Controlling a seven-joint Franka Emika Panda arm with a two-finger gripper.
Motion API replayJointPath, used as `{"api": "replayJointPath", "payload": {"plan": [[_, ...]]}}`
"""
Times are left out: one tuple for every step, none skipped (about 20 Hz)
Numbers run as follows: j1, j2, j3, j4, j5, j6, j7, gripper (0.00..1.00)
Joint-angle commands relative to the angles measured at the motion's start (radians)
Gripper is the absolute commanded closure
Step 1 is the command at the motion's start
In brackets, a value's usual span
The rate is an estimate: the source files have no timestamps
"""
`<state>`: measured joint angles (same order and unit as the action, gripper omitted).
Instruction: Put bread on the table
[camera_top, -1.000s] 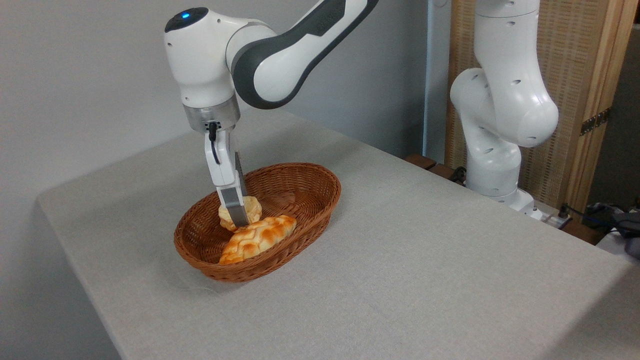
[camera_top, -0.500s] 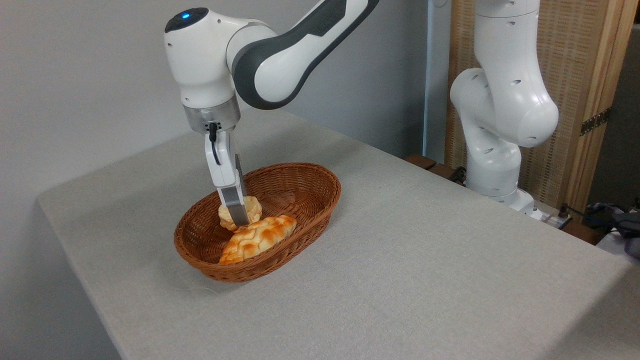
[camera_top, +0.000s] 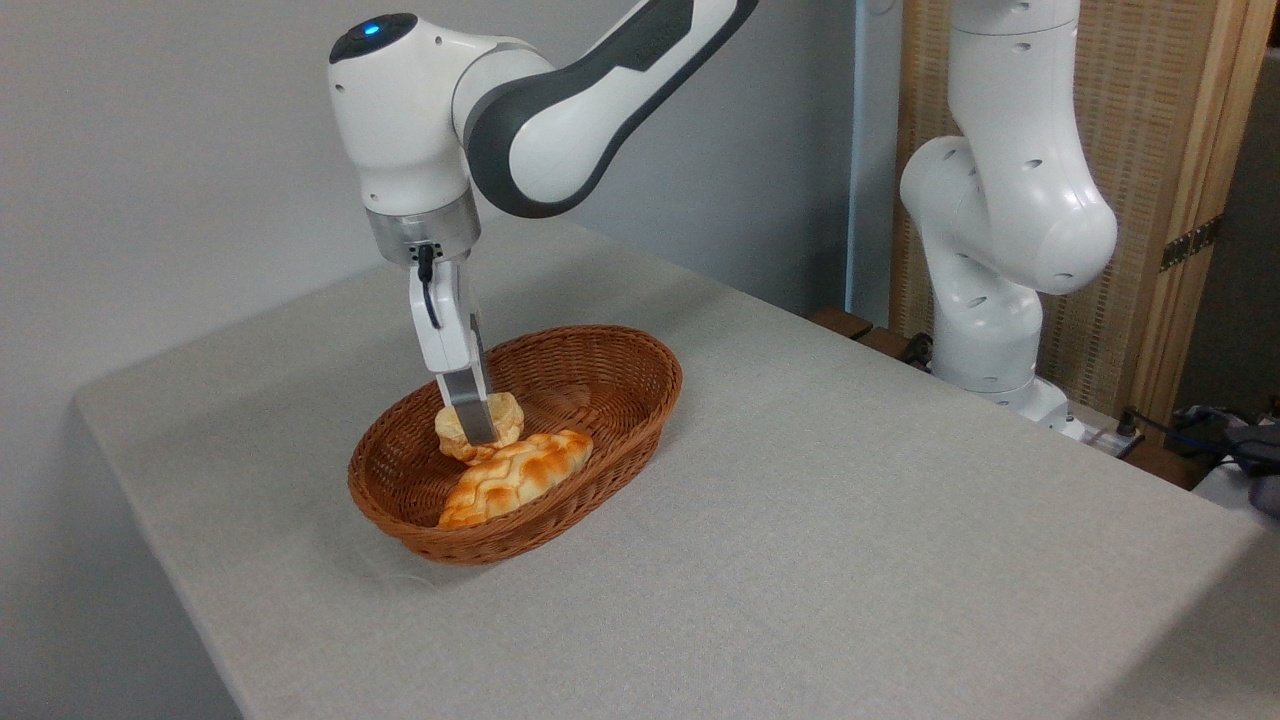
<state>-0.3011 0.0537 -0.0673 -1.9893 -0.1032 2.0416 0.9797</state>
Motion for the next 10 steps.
{"api": "replayJointPath", "payload": {"plan": [[-0.004,-0.02,0.014,0.0,0.007,0.005,0.001,0.72],[-0.004,-0.026,0.014,0.0,0.003,0.005,0.0,0.71],[-0.004,-0.029,0.015,0.0,0.003,0.003,-0.001,0.71],[-0.004,-0.032,0.018,0.001,0.0,0.003,-0.003,0.71],[-0.004,-0.043,0.021,0.006,-0.001,0.003,-0.003,0.71],[-0.001,-0.058,0.024,0.007,-0.003,0.002,-0.003,0.7],[-0.001,-0.07,0.032,0.007,-0.003,0.002,-0.004,0.7],[-0.001,-0.078,0.038,0.007,-0.004,0.002,-0.009,0.7],[-0.001,-0.092,0.049,0.007,-0.003,-0.003,-0.025,0.7],[-0.001,-0.107,0.063,0.007,-0.003,-0.018,-0.045,0.7]]}}
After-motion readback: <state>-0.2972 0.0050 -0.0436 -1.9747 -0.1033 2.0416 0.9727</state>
